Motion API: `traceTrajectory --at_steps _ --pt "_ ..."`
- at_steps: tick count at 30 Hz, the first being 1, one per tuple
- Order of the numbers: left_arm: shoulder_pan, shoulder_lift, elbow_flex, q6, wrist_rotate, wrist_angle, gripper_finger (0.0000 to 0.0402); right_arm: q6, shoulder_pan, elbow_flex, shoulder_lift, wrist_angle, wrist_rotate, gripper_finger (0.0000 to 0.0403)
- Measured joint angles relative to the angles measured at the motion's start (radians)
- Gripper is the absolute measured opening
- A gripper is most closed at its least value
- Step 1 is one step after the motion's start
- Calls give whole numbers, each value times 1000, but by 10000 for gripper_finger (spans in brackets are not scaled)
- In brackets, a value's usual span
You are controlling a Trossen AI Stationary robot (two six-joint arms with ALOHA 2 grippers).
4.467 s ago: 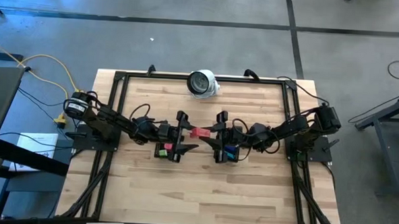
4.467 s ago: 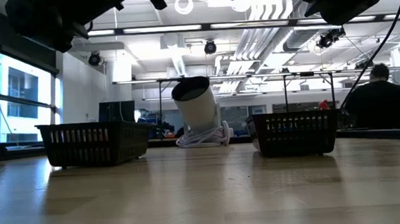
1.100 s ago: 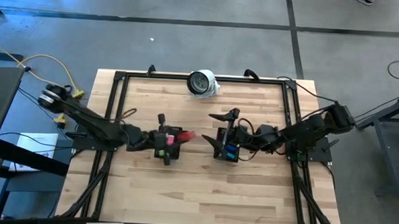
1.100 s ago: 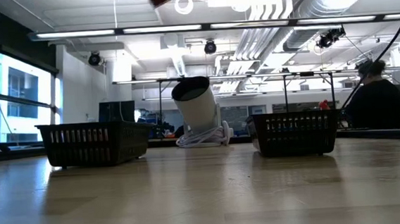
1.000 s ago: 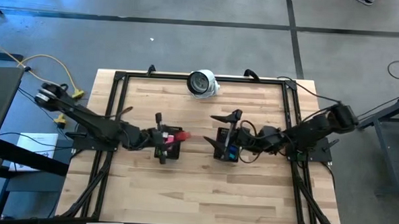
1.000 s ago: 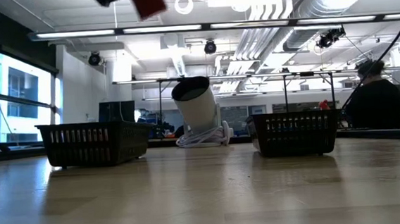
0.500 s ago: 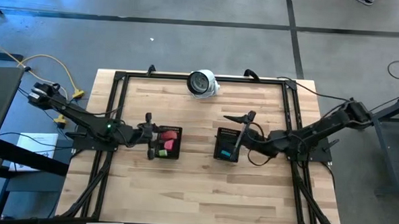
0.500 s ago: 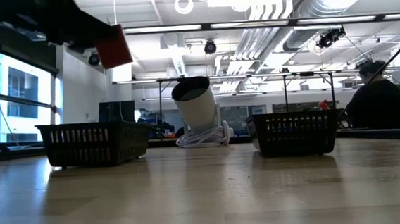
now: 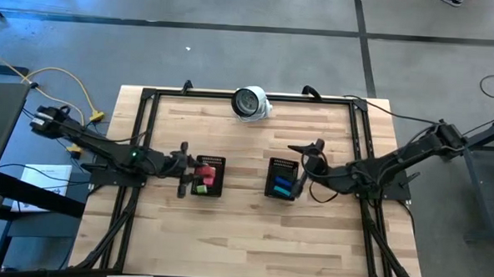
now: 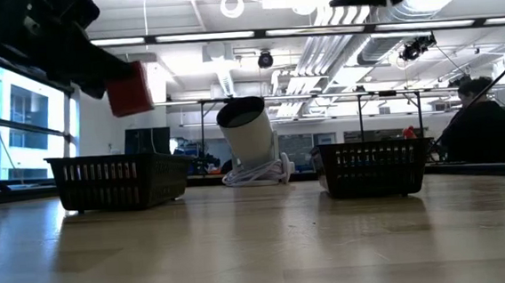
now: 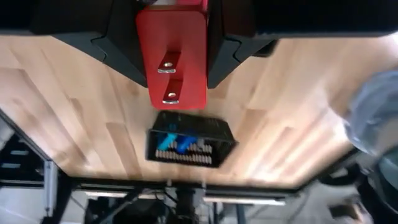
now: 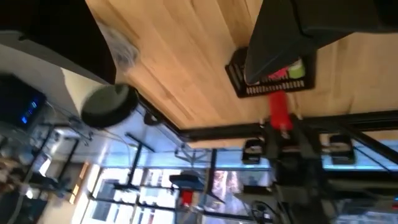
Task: Pick & Place Office items
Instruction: Put the red charger adapter into the left black bin
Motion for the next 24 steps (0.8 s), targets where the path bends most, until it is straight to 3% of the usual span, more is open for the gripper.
traceTrajectory --at_steps 8,16,24 --pt "23 62 0 -90 111 -29 117 120 0 -171 -26 113 50 346" --pt "-25 187 0 -147 104 40 117 132 2 -316 -73 326 49 346" --pt "-42 325 0 -159 101 171 117 132 2 -334 -73 356 46 346"
